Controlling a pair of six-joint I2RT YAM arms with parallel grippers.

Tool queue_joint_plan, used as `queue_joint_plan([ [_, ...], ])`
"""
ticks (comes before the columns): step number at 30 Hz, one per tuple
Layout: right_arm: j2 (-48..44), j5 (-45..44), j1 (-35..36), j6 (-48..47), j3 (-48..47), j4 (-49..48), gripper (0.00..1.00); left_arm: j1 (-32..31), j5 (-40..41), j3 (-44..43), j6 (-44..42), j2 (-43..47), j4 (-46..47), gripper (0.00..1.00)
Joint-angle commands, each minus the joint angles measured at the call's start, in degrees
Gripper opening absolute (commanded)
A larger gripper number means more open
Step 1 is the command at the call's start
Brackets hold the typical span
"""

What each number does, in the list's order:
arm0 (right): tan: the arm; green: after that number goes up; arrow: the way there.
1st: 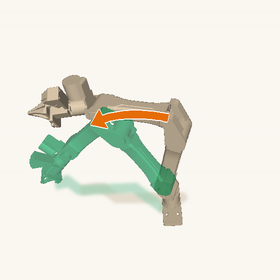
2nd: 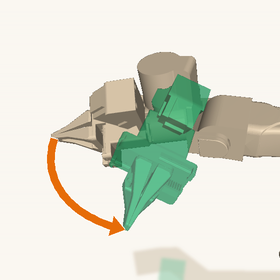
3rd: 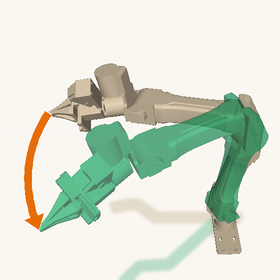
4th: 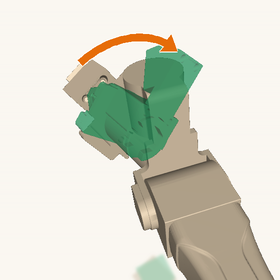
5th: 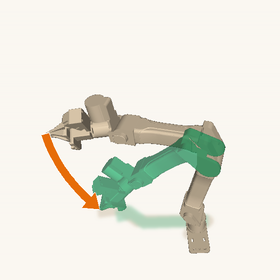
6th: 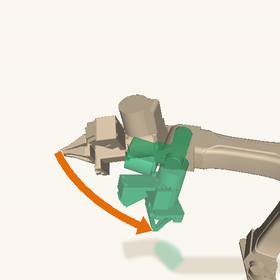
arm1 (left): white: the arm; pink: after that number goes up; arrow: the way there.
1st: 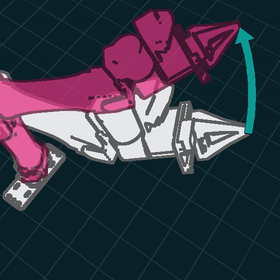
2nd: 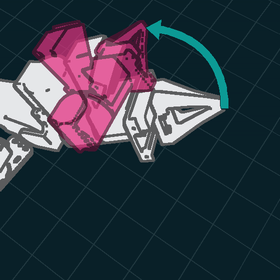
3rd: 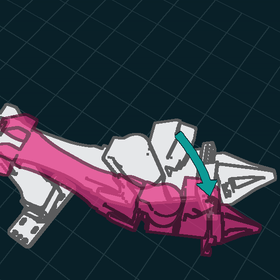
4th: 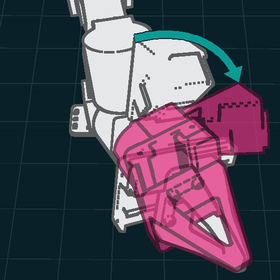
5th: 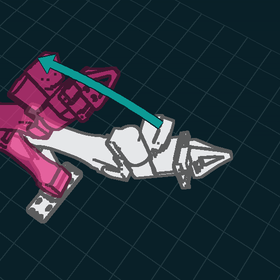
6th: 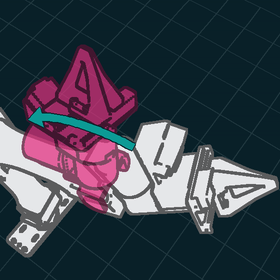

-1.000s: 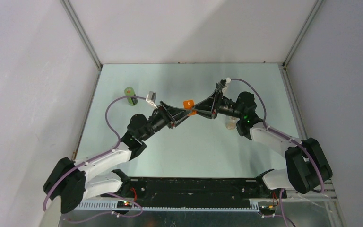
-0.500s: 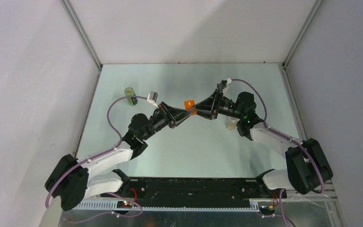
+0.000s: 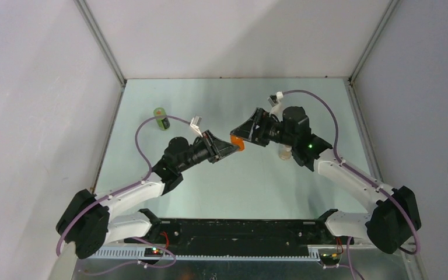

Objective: Sort the pills into containers

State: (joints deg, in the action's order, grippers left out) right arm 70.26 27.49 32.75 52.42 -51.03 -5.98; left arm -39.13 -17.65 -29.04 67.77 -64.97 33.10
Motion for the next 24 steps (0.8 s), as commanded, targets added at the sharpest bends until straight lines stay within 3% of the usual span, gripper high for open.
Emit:
queue_joint_plan([
  [1, 1.34, -10.94, 4.38, -7.37, -7.25, 14.72, 0.77, -0.11, -3.8, -3.48, -7.47, -0.57, -2.85, 0.0],
  [9, 4.61, -29.93, 12.16, -12.24, -15.22, 25.64, 0.68, -0.08, -4.18, -3.71, -10.24, -0.09, -4.84, 0.0],
  [13, 5.51, -34.31, 14.0, -14.49, -17.19, 28.04, 0.68, -0.11, -3.97, -4.57, -11.66, 0.23, -6.78, 0.0],
  [16, 6.41, -34.8, 14.62, -15.29, -18.09, 29.33, 0.63, -0.07, -3.85, -5.04, -12.25, 0.18, -7.7, 0.0],
  [21, 6.49, -31.2, 14.48, -15.51, -18.26, 28.85, 0.4, -0.14, -3.65, -4.95, -12.17, 0.53, -7.85, 0.0],
  [24, 6.09, -28.5, 13.47, -14.98, -18.26, 28.5, 0.34, -0.03, -3.5, -4.44, -12.12, 1.22, -7.15, 0.0],
])
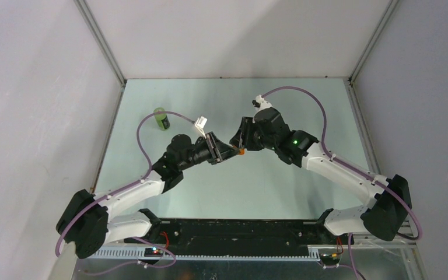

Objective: Sort the pills into containers

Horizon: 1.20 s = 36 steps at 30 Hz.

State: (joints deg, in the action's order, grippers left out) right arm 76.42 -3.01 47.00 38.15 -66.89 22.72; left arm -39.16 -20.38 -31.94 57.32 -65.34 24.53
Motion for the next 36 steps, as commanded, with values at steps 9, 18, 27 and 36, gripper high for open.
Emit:
queue_joint_plan([
  [9, -4.35, 26.05, -8.38, 4.21, 2.71, -11.76, 0.32, 0.02, -1.19, 2.47, 2.12, 2.71, 7.69, 0.0],
  [18, -6.33, 40.23, -13.36, 13.97, 10.23, -26.92, 0.33, 0.05, -2.77, 3.9, 5.8, 3.38, 13.5, 0.0],
  [27, -10.47, 33.25, -15.61, 7.87, 12.4, -19.47, 0.56, 0.78, -1.66, 3.62, 6.43, 6.84, 12.88, 0.0],
  [36, -14.73, 22.95, -16.06, 2.59, 11.35, -8.97, 0.36, 1.09, -0.68, 2.32, 5.44, 7.92, 10.33, 0.0],
])
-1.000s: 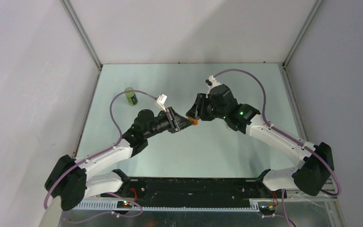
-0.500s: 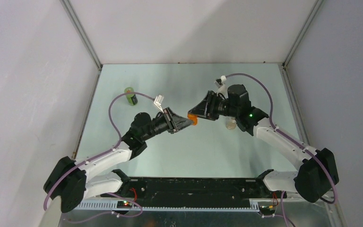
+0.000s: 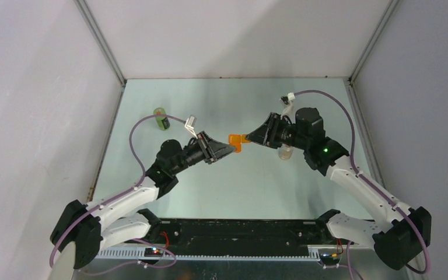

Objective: Sort the pills into containers

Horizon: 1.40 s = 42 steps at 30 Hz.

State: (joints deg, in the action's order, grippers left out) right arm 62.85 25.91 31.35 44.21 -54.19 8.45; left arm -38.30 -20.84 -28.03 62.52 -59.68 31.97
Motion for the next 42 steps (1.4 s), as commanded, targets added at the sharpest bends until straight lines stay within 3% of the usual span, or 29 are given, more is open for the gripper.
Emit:
queue_joint_plan([
  [1, -1.57, -6.23, -0.46, -3.58, -1.35, 5.41, 0.34, 0.18, -0.1, -1.7, 0.12, 2.24, 2.78, 0.0],
  [7, -1.18, -5.55, -0.7, -3.85, -1.35, 4.71, 0.12, 0.26, 0.14, -2.01, 0.06, 2.16, 2.58, 0.0],
  [9, -0.76, -4.26, -0.74, -3.93, -1.35, 3.26, 0.1, 0.3, -0.02, -2.03, 0.01, 2.12, 2.61, 0.0],
  [10, -0.66, -2.77, -0.85, -4.03, -1.2, 2.55, 0.12, 0.28, 0.0, -2.03, -0.02, 2.09, 2.55, 0.0],
  [13, -0.93, 0.16, -1.17, -3.56, -0.18, -2.56, 0.47, 0.35, 0.02, -1.9, -0.03, 2.11, 2.41, 0.0],
  [16, -0.33, 4.25, -2.27, -2.09, 0.94, -5.84, 0.54, 0.44, -0.03, -1.77, 0.08, 2.1, 2.52, 0.0],
  [19, 0.99, 7.05, -3.03, -0.07, 1.81, -8.89, 0.48, 0.45, -0.29, -1.85, 0.21, 1.94, 2.81, 0.0],
  [22, 2.71, 9.59, -3.51, 1.28, 2.36, -11.81, 0.32, 0.54, -0.45, -1.79, 0.31, 1.94, 2.92, 0.0],
  [29, 4.77, 11.22, -3.59, 1.44, 2.43, -11.59, 0.22, 0.8, -0.48, -1.65, 0.26, 1.48, 2.87, 0.0],
  [31, 5.15, 11.15, -3.58, 1.03, 2.43, -11.13, 0.1, 0.83, -0.53, -1.72, 0.19, 1.14, 2.48, 0.07],
  [32, 5.25, 11.08, -3.63, 0.7, 2.43, -10.7, 0.02, 0.94, -0.13, -1.88, 0.04, 1.12, 1.19, 0.19],
  [33, 5.35, 10.76, -3.68, 0.48, 2.43, -10.36, 0.0, 1.04, 0.25, -2.0, -0.65, 1.22, 0.08, 0.27],
  [34, 5.4, 10.57, -3.72, -0.01, 2.43, -9.45, 0.0, 1.1, 1.48, -2.35, -1.18, 1.67, -2.82, 0.44],
  [35, 5.65, 10.39, -3.9, -0.27, 2.43, -9.08, 0.0, 1.16, 2.24, -2.54, -2.54, 1.98, -4.3, 0.53],
  [37, 6.32, 10.09, -4.29, -1.32, 2.43, -6.41, 0.0, 1.33, 6.22, -3.33, -4.62, 2.94, -10.93, 0.81],
  [39, 7.21, 10.34, -4.49, -2.35, 2.43, -5.28, 0.0, 1.38, 8.62, -3.78, -6.47, 4.05, -14.25, 0.92],
  [42, 9.36, 10.69, -4.59, -4.02, 2.43, -4.55, 0.0, 1.65, 12.19, -4.87, -9.8, 5.61, -19.61, 0.99],
])
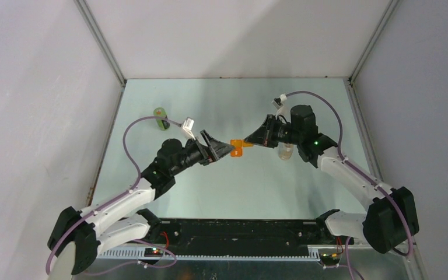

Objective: Sort the pills into containers

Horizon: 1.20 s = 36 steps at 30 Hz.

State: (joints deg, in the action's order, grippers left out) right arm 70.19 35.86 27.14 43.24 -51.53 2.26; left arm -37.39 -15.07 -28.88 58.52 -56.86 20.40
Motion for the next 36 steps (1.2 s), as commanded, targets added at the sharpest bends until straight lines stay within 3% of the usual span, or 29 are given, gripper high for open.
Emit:
queue_joint_plan([
  [1, 2.7, 0.86, -0.39, -3.67, -0.24, 1.94, 0.0, 1.09, 8.53, -4.76, -6.54, 3.35, -11.45, 0.99],
  [6, 9.82, 1.56, -0.6, -7.8, 0.07, 2.97, 0.0, 3.24, 19.23, -8.26, -13.09, 7.28, -25.01, 0.99],
  [12, 17.69, 4.28, -0.61, -14.42, 2.04, -3.31, 0.0, 5.96, 32.24, -16.59, -19.68, 10.63, -40.42, 0.99],
  [16, 22.39, 3.65, -0.24, -15.78, 2.1, -5.43, 0.0, 7.41, 40.25, -18.96, -20.63, 9.68, -45.48, 0.99],
  [21, 26.57, 0.18, -0.11, -16.23, 2.05, -6.29, 0.05, 9.91, 42.91, -18.48, -19.43, 8.72, -46.96, 0.99],
  [28, 26.88, -6.21, 0.62, -15.67, -0.17, -3.13, 0.35, 12.1, 41.71, -18.05, -20.78, 9.05, -46.99, 0.98],
  [29, 26.51, -7.28, 0.85, -15.96, -1.3, -1.23, 0.46, 12.3, 41.44, -18.64, -21.41, 8.76, -47.73, 0.97],
  [32, 24.26, -15.33, 2.11, -16.63, -4.26, 6.17, 0.67, 12.75, 41.89, -19.86, -23.68, 8.0, -49.67, 0.97],
  [36, 20.23, -23.0, 2.79, -15.65, -6.22, 11.12, 0.77, 15.22, 42.22, -20.99, -25.48, 5.24, -50.67, 0.99],
])
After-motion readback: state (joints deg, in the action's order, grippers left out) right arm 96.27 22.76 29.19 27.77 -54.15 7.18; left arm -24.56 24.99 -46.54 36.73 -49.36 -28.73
